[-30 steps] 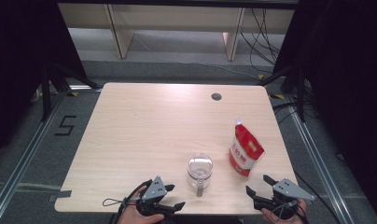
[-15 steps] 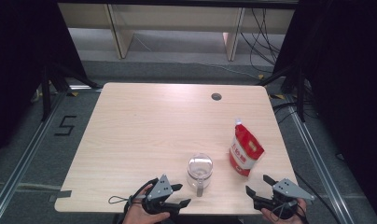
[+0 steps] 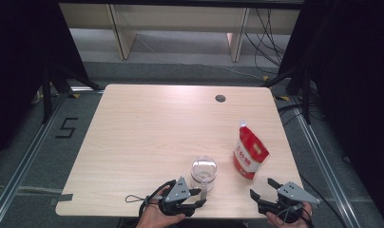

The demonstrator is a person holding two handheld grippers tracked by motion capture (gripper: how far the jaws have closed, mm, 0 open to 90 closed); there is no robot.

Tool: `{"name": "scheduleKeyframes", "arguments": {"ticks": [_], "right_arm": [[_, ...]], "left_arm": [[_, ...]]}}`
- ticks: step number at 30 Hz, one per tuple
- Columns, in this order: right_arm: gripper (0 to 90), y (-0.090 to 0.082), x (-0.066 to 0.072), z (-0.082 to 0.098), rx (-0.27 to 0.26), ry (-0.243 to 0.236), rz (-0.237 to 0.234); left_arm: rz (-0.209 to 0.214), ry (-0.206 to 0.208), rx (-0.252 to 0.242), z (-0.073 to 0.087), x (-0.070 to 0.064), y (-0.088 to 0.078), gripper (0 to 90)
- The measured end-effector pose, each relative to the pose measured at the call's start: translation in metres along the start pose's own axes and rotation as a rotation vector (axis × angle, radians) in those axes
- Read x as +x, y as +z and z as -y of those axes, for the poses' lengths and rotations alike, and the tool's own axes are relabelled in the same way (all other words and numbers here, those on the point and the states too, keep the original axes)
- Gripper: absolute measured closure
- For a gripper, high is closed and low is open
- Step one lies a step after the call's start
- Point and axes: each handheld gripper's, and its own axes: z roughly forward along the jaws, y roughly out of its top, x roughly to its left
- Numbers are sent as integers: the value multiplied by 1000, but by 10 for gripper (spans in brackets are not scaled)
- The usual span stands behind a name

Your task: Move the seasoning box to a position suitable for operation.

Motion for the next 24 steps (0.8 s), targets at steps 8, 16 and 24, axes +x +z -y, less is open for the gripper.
{"name": "scheduleKeyframes", "arguments": {"ticks": [8,16,24], "right_arm": [[219,0,0,0,-4,6,-2],[219,0,0,0,-5,4,-5],[219,1,0,0,-4,5,-5]], "left_arm": [[12,16,5,-2,4,6,805],[19,13,-9,0,9,3,805],[-9,-11,13,7,27,-18,767]]}}
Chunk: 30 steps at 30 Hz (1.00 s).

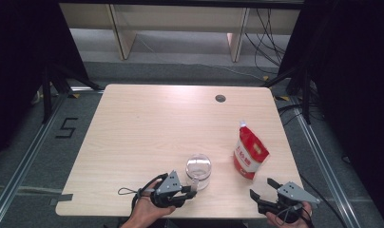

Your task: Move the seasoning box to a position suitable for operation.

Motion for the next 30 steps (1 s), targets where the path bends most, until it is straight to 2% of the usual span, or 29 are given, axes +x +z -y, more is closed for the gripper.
{"name": "scheduleKeyframes", "arguments": {"ticks": [1,2,7,8,9,12,14,18,19,21,24,29,30], "right_arm": [[219,0,0,0,-2,-2,-4],[219,0,-1,0,-12,-21,9],[219,1,-1,0,-13,-23,3],[219,1,-1,0,-13,-23,3],[219,0,-1,-1,-14,-23,4],[218,0,-1,0,-15,-21,3],[218,1,-1,0,-14,-21,3],[218,1,-1,0,-14,-18,-2],[218,1,-1,0,-12,-17,-3],[218,1,-1,0,-10,-18,-3],[218,1,-1,0,-14,-17,-1],[218,1,0,0,-15,-16,-1],[218,1,-1,0,-9,-20,-1]], "left_arm": [[-6,-12,11,1,1,-3,762],[-16,-1,18,1,3,-5,757],[-27,3,25,5,9,-11,748],[-27,3,25,5,9,-11,747],[-46,4,17,5,9,-12,747],[-47,6,10,6,10,-14,744],[-55,0,27,7,13,-17,741],[-72,-28,14,10,16,-21,732],[-108,-25,5,12,19,-24,730],[-111,-34,7,13,21,-26,729],[-165,-56,-26,14,25,-27,710],[-200,-52,-33,10,26,-23,645],[-211,-35,-21,8,26,-21,645]]}}
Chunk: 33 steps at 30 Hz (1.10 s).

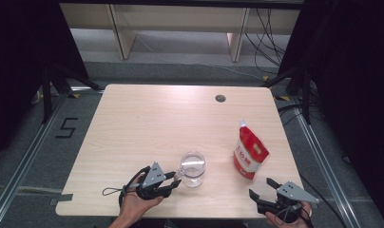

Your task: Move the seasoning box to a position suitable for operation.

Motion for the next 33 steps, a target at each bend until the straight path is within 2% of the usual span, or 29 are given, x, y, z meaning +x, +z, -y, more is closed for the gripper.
{"name": "scheduleKeyframes", "arguments": {"ticks": [1,2,4,5,6,8,9,10,11,13,14,17,19,22,23,24,26,27,31,33], "right_arm": [[218,0,0,0,0,0,0],[218,0,0,0,-1,2,-1],[219,0,0,0,-10,5,-2],[219,0,0,0,-9,6,-2],[219,0,0,0,-9,6,-2],[219,0,0,0,-7,3,-5],[219,0,0,0,-7,3,-4],[219,0,0,0,-5,3,-5],[219,0,0,0,-5,5,-6],[219,0,0,0,-5,5,-5],[219,0,0,0,-8,1,-3],[219,0,0,0,-6,3,-6],[219,0,1,0,-8,6,-7],[219,0,0,0,-5,2,-5],[219,0,1,0,-7,6,-7],[219,0,1,0,-8,5,-7],[219,0,1,0,-6,4,-8],[219,0,1,0,-4,3,-9],[219,0,1,-1,4,-9,-15],[219,0,1,0,-1,0,-12]], "left_arm": [[0,0,0,0,0,0,647],[-10,18,7,-2,-1,1,647],[-16,41,5,-3,-3,2,715],[-33,63,28,-3,-2,0,716],[-33,63,28,-3,-2,0,718],[-4,33,16,-3,-1,0,722],[-4,33,16,-3,-1,0,723],[21,28,13,-3,0,0,725],[22,42,17,-3,1,-2,726],[30,28,15,-2,0,-2,727],[51,39,13,-2,2,-3,727],[76,50,19,-1,1,-6,727],[78,51,17,0,1,-6,728],[111,79,21,-1,1,-7,728],[111,68,12,0,1,-7,727],[120,86,25,-1,3,-7,727],[123,70,20,0,3,-7,726],[124,75,26,0,4,-7,726],[109,67,25,0,10,-8,723],[96,57,21,1,12,-8,721]]}}
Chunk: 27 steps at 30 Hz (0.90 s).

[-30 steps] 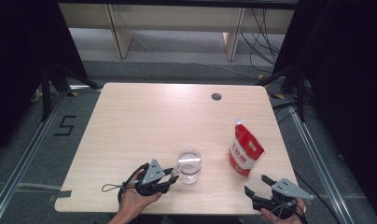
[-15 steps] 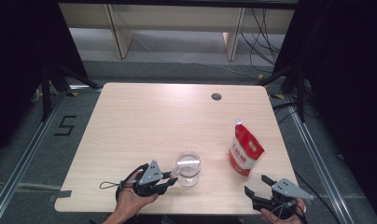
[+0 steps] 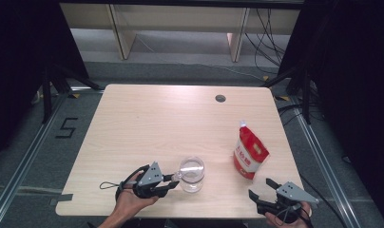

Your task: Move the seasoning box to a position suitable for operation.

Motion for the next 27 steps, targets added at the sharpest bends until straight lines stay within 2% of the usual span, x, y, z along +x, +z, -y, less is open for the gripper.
{"name": "scheduleKeyframes", "arguments": {"ticks": [1,2,3,5,7,12,15,16,18,19,20,22,23,25,26,27], "right_arm": [[219,-1,3,0,13,41,-6],[219,-1,2,0,10,33,-5],[219,0,0,0,3,3,-5],[219,0,0,0,9,1,-12],[219,0,0,0,10,-2,-11],[219,0,-1,0,1,-12,-18],[218,1,-1,1,-4,-3,-17],[218,2,-1,1,-4,6,-35],[218,2,-1,1,2,3,-34],[217,3,-1,1,-5,1,-35],[218,1,1,0,12,16,-27],[217,1,1,0,8,8,-36],[218,2,1,0,5,4,-41],[218,3,2,0,-4,2,-45],[218,4,1,0,-7,-26,-36],[218,2,5,0,11,14,-42]], "left_arm": [[-10,14,2,0,2,-1,721],[-16,-8,-9,1,3,0,720],[-24,-7,-4,1,4,-1,718],[-32,-19,-5,1,6,-2,722],[-36,-14,0,1,7,-2,727],[-23,8,5,0,7,-1,730],[-2,43,14,-1,7,0,730],[-3,34,9,-1,5,1,730],[11,48,11,-2,4,2,731],[11,48,11,-2,4,2,730],[15,44,6,-2,3,3,730],[12,53,11,-3,3,3,730],[24,26,3,-3,3,4,728],[18,25,7,-3,3,3,724],[14,17,6,-3,4,3,681],[10,-9,2,-5,4,1,553]]}}
